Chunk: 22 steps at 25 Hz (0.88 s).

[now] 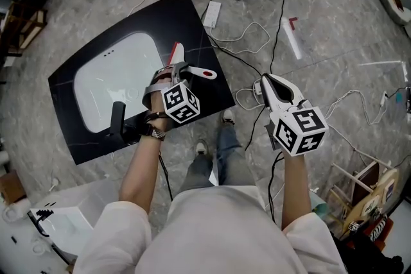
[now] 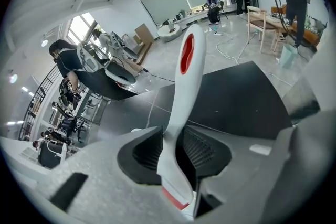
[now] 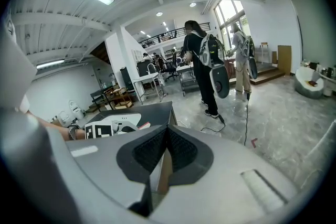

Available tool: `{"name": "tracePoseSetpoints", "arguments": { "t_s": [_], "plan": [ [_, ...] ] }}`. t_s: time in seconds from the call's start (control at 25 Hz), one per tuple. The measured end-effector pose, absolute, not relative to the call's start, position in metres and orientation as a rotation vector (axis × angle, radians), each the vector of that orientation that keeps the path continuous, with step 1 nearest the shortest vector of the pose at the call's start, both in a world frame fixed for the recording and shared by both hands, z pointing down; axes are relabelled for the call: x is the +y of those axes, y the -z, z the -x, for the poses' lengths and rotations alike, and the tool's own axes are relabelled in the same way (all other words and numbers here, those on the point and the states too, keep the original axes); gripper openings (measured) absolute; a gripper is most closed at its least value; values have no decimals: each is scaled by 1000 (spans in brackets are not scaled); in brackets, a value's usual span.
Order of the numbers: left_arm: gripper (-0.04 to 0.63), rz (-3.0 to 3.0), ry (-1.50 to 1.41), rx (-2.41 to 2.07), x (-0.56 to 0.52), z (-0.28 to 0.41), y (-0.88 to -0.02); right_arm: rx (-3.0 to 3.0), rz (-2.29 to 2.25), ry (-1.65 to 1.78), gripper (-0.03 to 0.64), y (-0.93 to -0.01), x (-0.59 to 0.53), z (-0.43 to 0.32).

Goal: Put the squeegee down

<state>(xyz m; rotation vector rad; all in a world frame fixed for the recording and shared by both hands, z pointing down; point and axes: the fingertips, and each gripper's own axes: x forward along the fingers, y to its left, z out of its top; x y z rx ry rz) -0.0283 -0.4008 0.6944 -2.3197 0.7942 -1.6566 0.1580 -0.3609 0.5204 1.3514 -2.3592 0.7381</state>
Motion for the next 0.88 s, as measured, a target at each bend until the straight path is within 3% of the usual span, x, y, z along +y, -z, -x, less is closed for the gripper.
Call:
{"name": "tracePoseSetpoints", "arguments": {
  "t_s": [0.88],
  "plan": [
    [141, 2383, 1676, 655, -396, 24, -692, -2350, -1375, -769, 6, -516, -361, -160]
  ]
}}
